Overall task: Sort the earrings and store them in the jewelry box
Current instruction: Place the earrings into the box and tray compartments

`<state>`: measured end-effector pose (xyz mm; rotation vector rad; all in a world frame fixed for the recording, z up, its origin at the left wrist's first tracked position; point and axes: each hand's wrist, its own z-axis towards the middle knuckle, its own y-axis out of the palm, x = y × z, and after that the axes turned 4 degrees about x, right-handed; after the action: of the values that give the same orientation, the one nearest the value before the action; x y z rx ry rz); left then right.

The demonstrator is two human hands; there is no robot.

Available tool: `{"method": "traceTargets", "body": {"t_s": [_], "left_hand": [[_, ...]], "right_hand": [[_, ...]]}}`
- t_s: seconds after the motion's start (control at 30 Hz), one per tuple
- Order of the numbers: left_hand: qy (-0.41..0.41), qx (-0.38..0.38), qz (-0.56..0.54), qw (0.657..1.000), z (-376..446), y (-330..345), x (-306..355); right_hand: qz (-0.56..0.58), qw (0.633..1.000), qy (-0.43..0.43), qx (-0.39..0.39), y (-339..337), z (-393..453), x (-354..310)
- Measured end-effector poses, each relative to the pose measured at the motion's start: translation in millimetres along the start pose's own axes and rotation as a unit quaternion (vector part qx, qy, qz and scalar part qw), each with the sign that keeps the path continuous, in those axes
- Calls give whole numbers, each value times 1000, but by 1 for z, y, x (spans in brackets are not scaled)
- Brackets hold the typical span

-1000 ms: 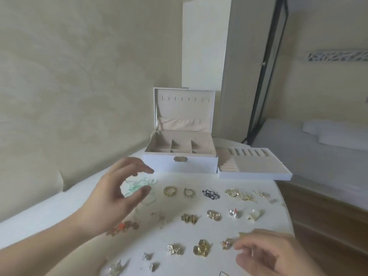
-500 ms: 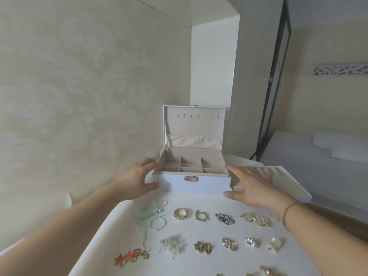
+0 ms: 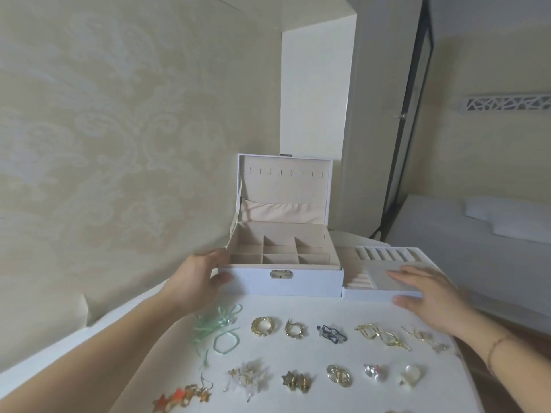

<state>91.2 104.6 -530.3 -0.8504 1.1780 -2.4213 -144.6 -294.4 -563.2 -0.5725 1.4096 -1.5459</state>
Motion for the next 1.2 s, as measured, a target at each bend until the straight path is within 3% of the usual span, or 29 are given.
{"method": "traceTargets", "body": {"t_s": [0.33, 0.4, 0.47, 0.53, 0.63, 1.2], "left_hand": [[11, -9, 10, 1000, -44, -33, 8], [7, -11, 6, 1000, -47, -34, 11], [-7, -14, -5, 1000, -50, -35, 14], [-27, -16, -35, 999, -55, -34, 16], [-43, -23, -35, 998, -59, -33, 18], [-24, -6, 21, 999, -81, -45, 23]], "right_hand": [[-20, 999, -23, 9, 4, 30, -18], [14, 996, -47, 76, -5, 15, -38], [150, 971, -104, 157, -19, -11, -71], [248, 950, -161, 103, -34, -38, -108], [201, 956, -214, 16, -30, -51, -131], [266, 945, -190, 29, -19, -59, -138]]}}
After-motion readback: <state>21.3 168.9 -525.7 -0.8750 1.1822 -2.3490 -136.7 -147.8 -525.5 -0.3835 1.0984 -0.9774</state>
